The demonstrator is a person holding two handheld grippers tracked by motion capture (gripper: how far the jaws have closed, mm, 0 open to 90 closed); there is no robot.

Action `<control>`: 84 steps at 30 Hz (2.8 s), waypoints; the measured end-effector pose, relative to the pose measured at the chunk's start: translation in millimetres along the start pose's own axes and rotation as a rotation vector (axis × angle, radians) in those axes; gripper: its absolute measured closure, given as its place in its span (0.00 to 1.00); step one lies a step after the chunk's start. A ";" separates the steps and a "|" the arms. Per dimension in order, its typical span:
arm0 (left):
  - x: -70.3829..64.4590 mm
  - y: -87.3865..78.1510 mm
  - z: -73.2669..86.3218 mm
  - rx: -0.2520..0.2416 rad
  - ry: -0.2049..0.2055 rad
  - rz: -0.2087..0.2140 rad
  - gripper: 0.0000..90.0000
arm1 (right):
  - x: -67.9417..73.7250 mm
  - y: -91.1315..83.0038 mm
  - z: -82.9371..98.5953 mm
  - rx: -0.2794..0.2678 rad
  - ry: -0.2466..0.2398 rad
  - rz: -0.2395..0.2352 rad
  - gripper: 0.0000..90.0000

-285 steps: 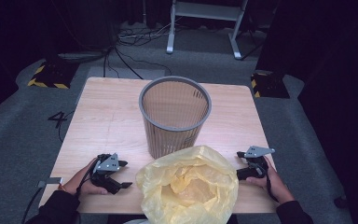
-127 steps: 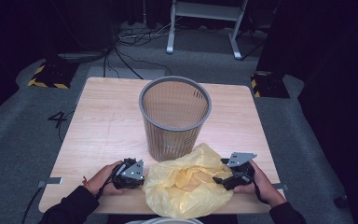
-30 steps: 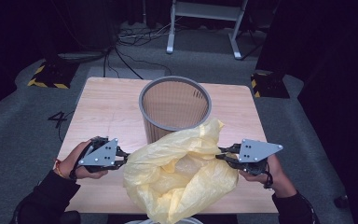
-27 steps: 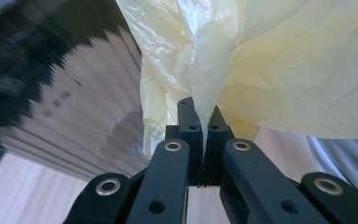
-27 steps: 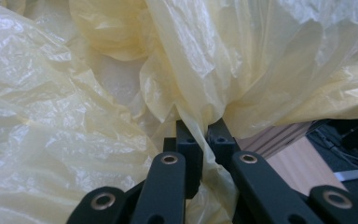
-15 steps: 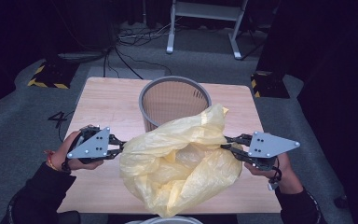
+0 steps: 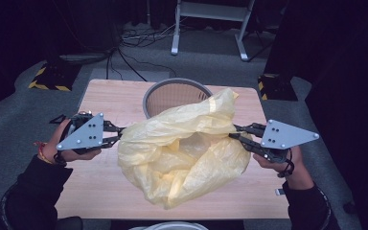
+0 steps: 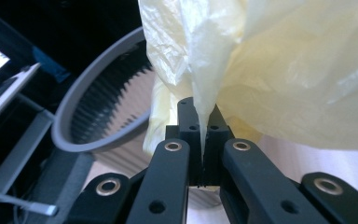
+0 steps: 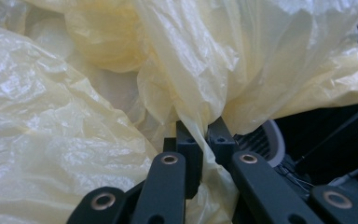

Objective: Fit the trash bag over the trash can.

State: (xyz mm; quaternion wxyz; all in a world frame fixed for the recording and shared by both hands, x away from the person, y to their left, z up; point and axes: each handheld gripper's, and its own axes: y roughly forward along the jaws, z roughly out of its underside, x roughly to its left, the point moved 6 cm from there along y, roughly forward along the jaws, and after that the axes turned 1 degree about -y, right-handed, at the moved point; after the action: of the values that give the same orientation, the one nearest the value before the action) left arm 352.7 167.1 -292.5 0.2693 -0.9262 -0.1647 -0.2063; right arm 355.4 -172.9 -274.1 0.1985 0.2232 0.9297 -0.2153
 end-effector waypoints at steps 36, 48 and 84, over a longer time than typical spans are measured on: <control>69.7 43.5 69.4 0.109 -0.279 -0.181 1.00 | -94.5 77.4 50.5 0.194 0.179 0.193 0.97; 60.1 63.1 87.3 0.113 -0.326 -0.129 1.00 | -96.2 81.0 76.2 0.213 0.248 0.185 0.96; 26.0 74.7 117.4 0.076 -0.384 -0.108 0.97 | -79.5 65.6 83.1 0.096 0.317 0.178 0.65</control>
State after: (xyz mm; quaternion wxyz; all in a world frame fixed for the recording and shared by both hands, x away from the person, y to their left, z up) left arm 440.6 178.9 -402.8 0.2561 -0.9276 -0.2699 -0.0337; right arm 476.2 -186.7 -326.4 0.0570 0.3448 0.9146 -0.2033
